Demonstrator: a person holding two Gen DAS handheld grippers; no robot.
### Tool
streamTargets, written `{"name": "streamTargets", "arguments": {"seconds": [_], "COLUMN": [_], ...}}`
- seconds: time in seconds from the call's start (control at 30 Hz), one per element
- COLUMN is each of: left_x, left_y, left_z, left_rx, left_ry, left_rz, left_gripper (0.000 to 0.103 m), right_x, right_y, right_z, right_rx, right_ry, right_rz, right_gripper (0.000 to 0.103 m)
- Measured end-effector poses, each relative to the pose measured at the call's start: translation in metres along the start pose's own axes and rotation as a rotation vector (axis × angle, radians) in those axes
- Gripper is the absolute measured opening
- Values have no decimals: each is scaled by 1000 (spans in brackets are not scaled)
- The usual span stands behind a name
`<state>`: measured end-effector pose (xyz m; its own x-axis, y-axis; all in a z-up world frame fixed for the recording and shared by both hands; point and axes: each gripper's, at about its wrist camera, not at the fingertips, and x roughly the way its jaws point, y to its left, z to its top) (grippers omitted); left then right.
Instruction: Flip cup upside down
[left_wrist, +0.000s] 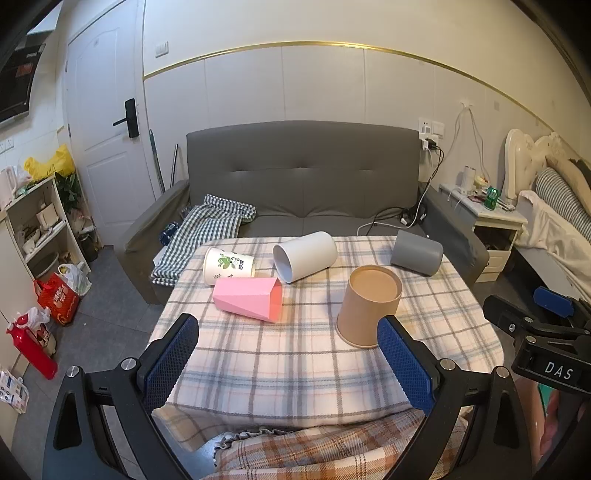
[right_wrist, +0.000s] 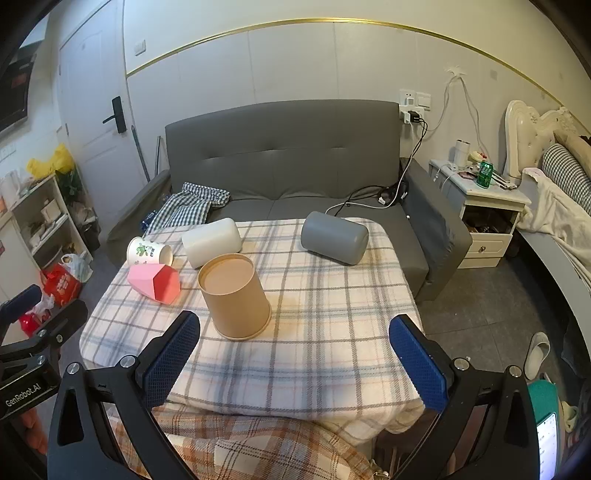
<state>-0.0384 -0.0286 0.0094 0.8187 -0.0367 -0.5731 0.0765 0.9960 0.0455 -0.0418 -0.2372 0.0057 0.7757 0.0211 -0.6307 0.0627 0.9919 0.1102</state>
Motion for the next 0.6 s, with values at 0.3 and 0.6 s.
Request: {"name": "streamTargets", "arguments": {"seconds": [0.3, 0.6], "left_x": [0, 0], "left_y": [1, 1], "left_z": [0, 0], "left_rx": [0, 0], "left_ry": [-1, 0], "left_rz": [0, -1], "left_gripper": [100, 100], "right_x": [0, 1], "right_y": [1, 1], "right_z": [-1, -4], "right_rx": [0, -2], "right_ry": [3, 6], "right_rz": [0, 1], "right_gripper": [103, 103]}}
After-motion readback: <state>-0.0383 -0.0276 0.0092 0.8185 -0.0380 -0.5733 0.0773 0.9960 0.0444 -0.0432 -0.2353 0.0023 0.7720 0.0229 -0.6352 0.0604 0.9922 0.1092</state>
